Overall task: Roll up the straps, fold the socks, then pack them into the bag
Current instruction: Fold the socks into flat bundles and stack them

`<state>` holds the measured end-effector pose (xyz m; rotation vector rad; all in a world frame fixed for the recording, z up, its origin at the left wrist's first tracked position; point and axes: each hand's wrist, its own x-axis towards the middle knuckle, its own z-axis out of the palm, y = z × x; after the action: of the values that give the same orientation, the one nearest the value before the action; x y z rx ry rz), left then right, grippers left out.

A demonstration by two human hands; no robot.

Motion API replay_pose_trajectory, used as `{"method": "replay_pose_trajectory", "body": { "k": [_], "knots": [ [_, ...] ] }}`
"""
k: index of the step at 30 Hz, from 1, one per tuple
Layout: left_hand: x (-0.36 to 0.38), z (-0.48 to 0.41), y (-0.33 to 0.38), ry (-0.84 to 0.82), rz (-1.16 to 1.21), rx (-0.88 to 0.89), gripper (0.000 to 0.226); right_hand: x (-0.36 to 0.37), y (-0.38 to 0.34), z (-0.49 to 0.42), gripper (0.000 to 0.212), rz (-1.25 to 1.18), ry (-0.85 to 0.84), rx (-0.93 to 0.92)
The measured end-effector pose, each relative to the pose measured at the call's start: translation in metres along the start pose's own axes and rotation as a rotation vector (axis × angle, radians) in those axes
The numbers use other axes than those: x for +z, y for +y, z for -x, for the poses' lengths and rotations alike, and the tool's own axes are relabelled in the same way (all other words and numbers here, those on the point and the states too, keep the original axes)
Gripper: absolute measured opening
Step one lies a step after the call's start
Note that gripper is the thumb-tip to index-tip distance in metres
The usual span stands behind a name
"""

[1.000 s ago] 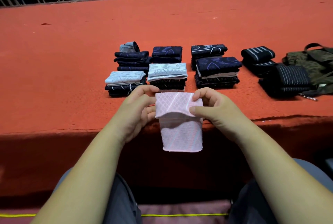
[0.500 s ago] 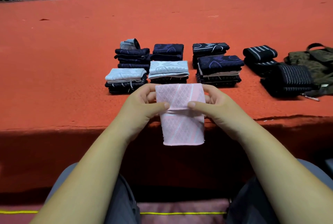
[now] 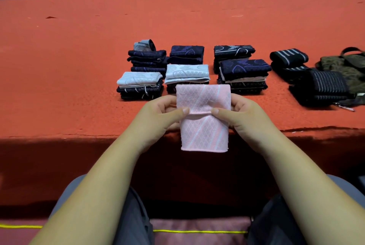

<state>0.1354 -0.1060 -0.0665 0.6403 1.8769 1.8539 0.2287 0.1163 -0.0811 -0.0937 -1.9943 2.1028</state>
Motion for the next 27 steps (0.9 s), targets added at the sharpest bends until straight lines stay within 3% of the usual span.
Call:
{"method": "replay_pose_trajectory", "body": {
  "k": [7,14,21,27],
  "knots": [
    [-0.006,-0.003,-0.001,0.052,-0.035,0.034,0.02,0.002,-0.006,0.003,0.031,0.082,-0.05,-0.025],
    [-0.014,-0.007,-0.006,0.011,0.128,0.022,0.034,-0.001,-0.007,0.004,0.043,0.157,-0.098,-0.059],
    [-0.018,-0.006,-0.002,-0.045,0.25,-0.102,0.031,0.002,-0.01,0.01,0.03,0.145,-0.117,-0.076],
    [-0.012,-0.003,0.003,-0.087,0.189,-0.225,0.032,-0.003,-0.013,0.011,0.048,0.166,-0.072,-0.01]
  ]
}}
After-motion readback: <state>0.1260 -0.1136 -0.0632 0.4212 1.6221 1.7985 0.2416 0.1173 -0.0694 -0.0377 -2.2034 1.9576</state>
